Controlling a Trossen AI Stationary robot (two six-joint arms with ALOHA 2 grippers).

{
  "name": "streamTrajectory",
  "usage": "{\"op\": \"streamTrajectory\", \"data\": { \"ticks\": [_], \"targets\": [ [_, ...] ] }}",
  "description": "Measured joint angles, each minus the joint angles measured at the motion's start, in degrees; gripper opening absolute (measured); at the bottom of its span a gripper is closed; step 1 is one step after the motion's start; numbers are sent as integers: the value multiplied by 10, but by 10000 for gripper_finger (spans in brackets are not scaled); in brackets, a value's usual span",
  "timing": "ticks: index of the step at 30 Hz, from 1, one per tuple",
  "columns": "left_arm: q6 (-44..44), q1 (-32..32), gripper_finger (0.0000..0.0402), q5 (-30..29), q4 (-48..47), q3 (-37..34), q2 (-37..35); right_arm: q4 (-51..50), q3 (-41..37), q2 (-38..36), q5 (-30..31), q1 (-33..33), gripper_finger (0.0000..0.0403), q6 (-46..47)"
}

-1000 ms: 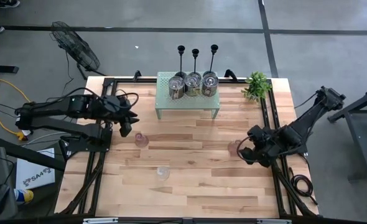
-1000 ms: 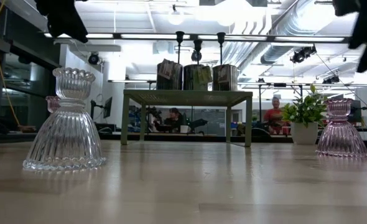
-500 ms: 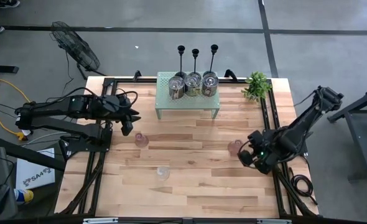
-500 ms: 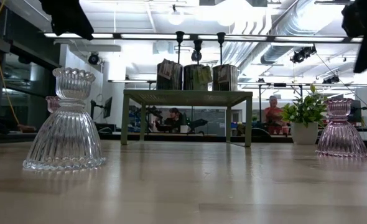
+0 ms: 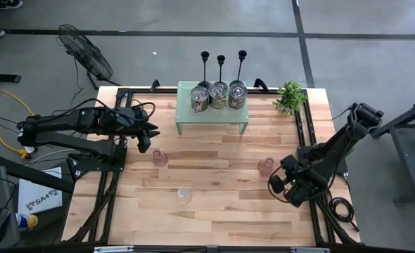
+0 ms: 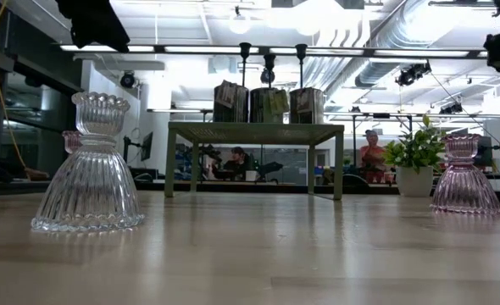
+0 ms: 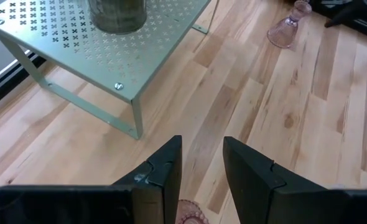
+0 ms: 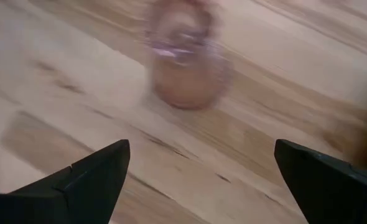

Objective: Pick & Place candle stick holders
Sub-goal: Put the right pink glass candle holder on the shelf

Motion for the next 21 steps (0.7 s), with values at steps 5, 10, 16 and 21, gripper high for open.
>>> {"op": "streamTrajectory", "data": {
  "ticks": [5,10,16,21],
  "targets": [
    [-1,0,113,0,0,0,0,-58,23,-46,-22,-24,392,22],
    [-5,0,113,-2,-1,0,0,-94,40,-115,-31,-59,392,16],
    [-5,0,113,-3,-1,0,0,-109,40,-158,-45,-130,392,-23],
    [-5,0,113,-5,-2,0,0,-104,40,-160,-78,-211,392,-99]
  ]
}}
